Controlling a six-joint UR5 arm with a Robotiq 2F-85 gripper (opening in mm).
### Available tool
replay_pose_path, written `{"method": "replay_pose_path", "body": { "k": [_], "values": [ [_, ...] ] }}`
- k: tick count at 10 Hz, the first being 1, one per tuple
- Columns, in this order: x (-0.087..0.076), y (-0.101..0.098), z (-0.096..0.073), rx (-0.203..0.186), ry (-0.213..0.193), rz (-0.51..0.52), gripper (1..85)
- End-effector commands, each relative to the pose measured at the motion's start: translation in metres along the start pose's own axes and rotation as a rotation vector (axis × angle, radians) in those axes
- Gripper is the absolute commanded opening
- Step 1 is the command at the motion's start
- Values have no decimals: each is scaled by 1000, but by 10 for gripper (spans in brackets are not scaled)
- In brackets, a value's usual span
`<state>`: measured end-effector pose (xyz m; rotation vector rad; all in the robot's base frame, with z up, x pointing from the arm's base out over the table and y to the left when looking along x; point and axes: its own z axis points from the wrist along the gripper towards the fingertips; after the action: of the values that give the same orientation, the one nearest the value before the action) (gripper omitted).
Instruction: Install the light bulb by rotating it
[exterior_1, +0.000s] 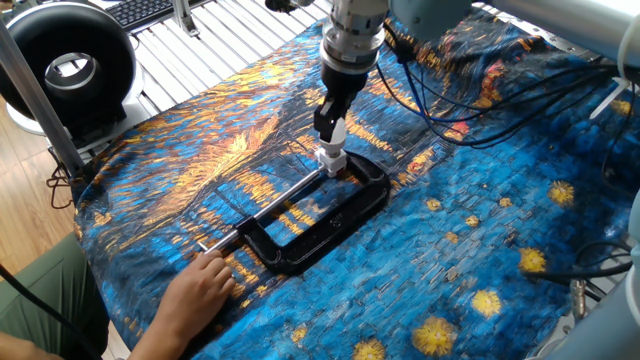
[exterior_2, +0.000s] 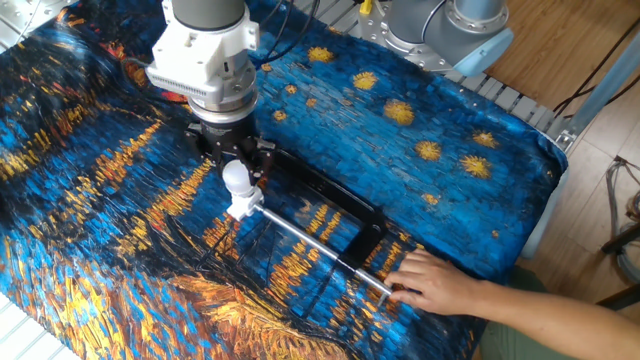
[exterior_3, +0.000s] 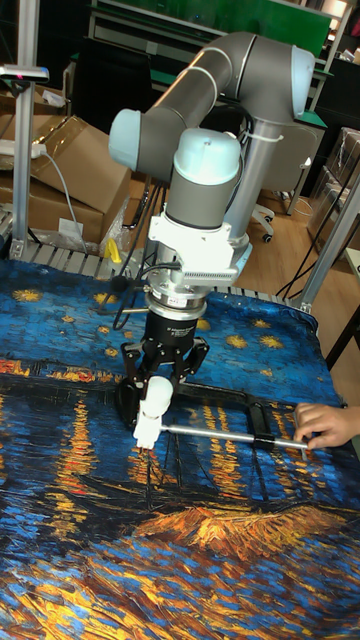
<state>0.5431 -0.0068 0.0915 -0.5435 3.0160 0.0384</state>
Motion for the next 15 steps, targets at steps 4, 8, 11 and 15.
{"method": "replay_pose_path", "body": {
  "k": [4, 8, 11, 15],
  "values": [
    [9, 19, -4, -75, 36, -132, 690],
    [4, 20, -6, -78, 17, -131, 660],
    [1, 8, -12, -69, 30, -13, 557],
    [-9, 9, -12, -90, 13, 90, 537]
  ]
}}
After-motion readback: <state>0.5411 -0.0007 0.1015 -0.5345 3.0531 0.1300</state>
